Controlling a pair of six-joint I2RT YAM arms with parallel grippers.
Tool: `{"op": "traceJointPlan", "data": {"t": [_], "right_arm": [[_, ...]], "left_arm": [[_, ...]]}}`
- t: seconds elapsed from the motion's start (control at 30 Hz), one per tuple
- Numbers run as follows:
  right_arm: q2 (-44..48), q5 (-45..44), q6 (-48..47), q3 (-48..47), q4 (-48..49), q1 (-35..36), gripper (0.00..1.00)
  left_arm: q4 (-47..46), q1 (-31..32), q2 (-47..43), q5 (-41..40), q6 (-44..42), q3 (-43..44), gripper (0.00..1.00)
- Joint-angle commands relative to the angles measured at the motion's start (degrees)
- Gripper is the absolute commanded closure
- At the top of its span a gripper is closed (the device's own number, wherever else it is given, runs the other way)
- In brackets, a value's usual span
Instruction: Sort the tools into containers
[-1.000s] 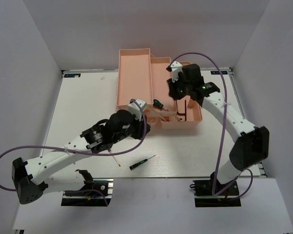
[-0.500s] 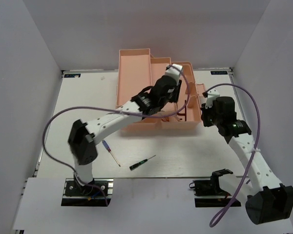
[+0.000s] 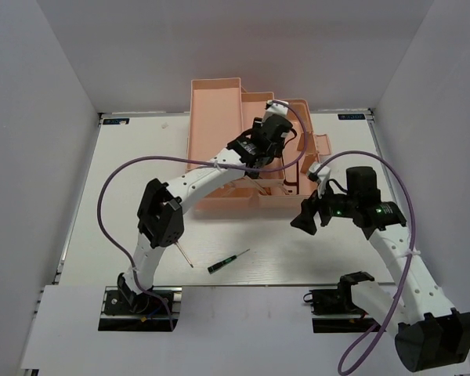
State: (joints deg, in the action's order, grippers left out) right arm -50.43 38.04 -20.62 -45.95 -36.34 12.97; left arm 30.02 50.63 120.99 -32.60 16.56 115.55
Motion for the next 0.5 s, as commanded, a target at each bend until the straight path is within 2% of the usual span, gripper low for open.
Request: {"op": "traceJointPlan", "data": {"t": [0.0, 0.13, 0.27, 0.3, 0.33, 0.37, 0.4, 0.43, 0.47], "right_arm": [[-1.5, 7.7, -2.3, -2.3, 0.7, -0.1, 0.12], [-3.4, 15.7, -5.7, -2.1, 1.3, 0.3, 0.09], [-5.7, 23.1, -17.2, -1.0, 0.3, 1.7, 0.09], [-6.1, 24.4, -22.7, -0.5, 0.0, 2.1, 0.09], [-6.9, 24.8, -24.9, -0.5, -0.8, 2.5, 0.11], [-8.2, 23.6, -27.1, -0.7, -1.7, 4.0, 0.12], [-8.6, 22.9, -31.1, -0.9, -2.0, 5.9, 0.12], [-9.8, 22.2, -32.3, -1.3, -2.1, 6.7, 0.14], [-10.8, 19.1, -33.8, -1.5, -2.6, 9.2, 0.14]], "left_arm": [[1.4, -0.5, -4.0, 0.0, -0.1, 3.4, 0.37], [1.4, -0.5, -4.5, 2.2, -0.8, 3.5, 0.24], [1.4, -0.5, -9.9, 1.7, -0.8, 2.8, 0.21], [1.4, 0.2, -11.1, 1.0, -1.3, 2.8, 0.22], [1.4, 0.2, -12.4, 0.4, -1.4, 2.8, 0.27], [2.4, 0.9, -14.0, -0.4, -0.7, 2.1, 0.36], [3.7, 0.9, -16.0, -0.4, 0.0, 0.9, 0.51], [3.7, 0.9, -21.7, -0.4, 0.8, -1.3, 0.83], [4.3, 0.9, -25.4, -1.0, 1.8, -7.8, 0.94]]}}
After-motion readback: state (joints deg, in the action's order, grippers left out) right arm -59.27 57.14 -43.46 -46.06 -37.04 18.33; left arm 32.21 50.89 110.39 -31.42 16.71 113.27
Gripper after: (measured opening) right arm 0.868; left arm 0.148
